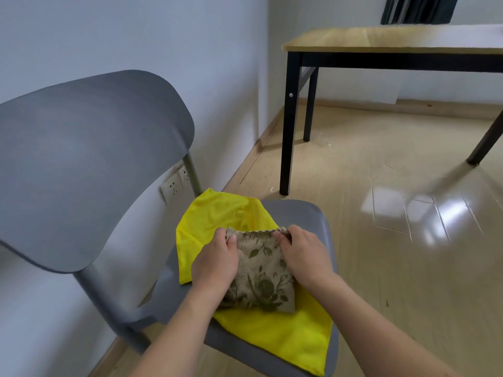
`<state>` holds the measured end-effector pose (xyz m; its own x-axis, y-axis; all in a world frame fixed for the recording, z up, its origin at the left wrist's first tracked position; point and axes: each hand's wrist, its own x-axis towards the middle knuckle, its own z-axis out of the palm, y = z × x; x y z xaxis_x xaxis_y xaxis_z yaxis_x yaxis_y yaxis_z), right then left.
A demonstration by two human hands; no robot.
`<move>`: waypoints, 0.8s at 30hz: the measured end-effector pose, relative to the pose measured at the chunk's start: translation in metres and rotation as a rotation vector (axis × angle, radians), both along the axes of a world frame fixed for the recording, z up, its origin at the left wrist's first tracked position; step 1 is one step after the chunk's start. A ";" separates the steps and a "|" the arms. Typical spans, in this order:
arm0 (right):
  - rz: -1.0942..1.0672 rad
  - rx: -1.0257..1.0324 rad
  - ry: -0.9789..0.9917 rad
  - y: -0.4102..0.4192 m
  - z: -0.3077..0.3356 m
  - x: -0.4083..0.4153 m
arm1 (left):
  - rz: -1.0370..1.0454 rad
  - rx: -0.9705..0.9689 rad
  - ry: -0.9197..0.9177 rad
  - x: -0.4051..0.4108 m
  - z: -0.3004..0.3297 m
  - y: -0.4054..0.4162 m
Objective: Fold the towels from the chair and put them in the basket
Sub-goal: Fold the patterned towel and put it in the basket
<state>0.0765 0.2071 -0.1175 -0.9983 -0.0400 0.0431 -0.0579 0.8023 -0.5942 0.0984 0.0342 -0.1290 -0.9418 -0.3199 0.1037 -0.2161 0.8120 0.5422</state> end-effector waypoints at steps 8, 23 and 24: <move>-0.004 -0.006 -0.059 0.001 -0.017 -0.016 | -0.079 -0.235 -0.017 -0.018 -0.024 0.004; 0.306 -0.230 0.079 0.017 0.071 0.005 | -0.307 0.087 -0.054 -0.001 0.073 -0.011; 0.339 -0.240 0.092 0.021 0.081 0.009 | -0.315 0.100 0.031 0.007 0.085 -0.011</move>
